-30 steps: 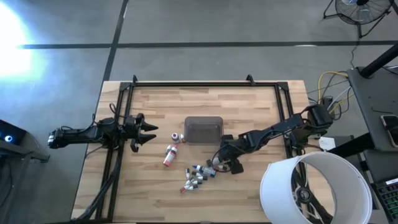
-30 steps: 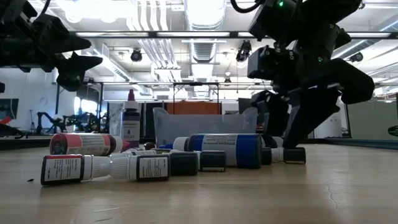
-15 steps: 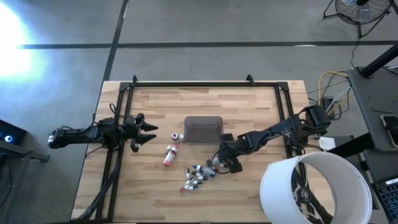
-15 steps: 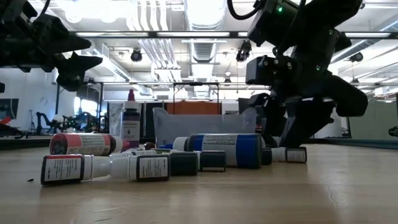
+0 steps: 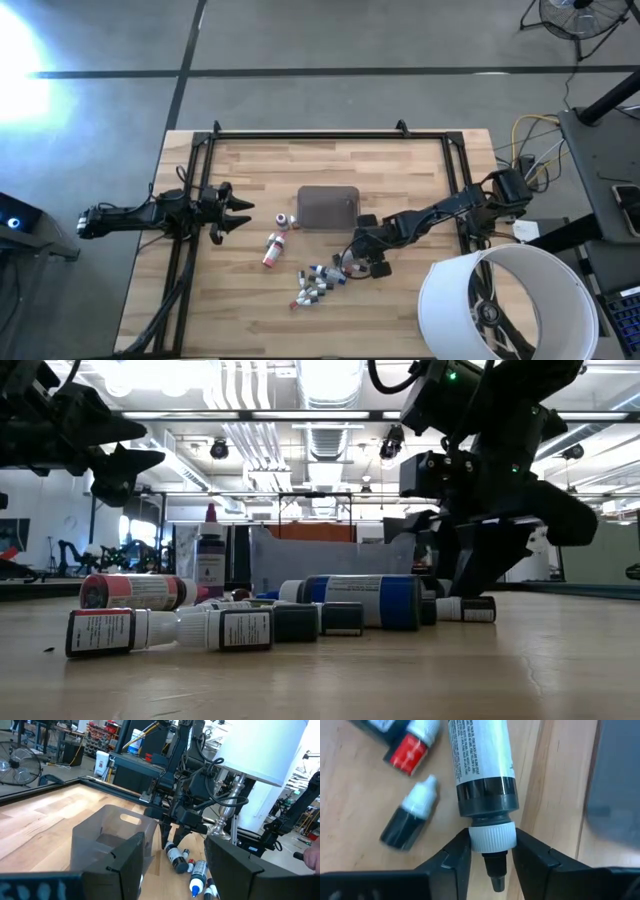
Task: Pick & Place food coloring
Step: Put the large black food coloring bottle in the black bin
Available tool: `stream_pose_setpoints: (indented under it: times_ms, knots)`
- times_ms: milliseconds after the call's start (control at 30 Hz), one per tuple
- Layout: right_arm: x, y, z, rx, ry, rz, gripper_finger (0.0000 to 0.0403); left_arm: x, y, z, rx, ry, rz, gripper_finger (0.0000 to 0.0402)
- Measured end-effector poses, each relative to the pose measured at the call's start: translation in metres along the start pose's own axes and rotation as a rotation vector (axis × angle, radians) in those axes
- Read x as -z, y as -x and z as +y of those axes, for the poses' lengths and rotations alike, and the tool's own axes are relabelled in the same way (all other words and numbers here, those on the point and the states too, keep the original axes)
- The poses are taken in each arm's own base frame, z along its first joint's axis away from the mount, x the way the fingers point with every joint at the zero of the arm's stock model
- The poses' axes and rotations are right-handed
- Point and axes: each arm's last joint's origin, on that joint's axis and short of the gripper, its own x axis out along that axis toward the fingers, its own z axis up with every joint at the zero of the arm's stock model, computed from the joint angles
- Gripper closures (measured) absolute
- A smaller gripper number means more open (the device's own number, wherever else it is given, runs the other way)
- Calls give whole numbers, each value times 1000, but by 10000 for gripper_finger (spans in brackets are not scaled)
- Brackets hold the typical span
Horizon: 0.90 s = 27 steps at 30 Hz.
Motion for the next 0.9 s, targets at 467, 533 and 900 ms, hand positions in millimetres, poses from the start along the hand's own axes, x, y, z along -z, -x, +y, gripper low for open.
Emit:
stream_pose_setpoints:
  times_ms: [467, 533, 900]
  knots:
    - [-18, 91, -4, 228, -36, 151, 297, 0, 0, 0, -1, 0, 4, 218]
    - [-31, 111, -8, 294, -40, 138, 297, 0, 0, 0, -2, 0, 5, 218]
    - [-62, 128, -97, -201, -1133, 106, 291, 1, 0, 0, -2, 0, 10, 218]
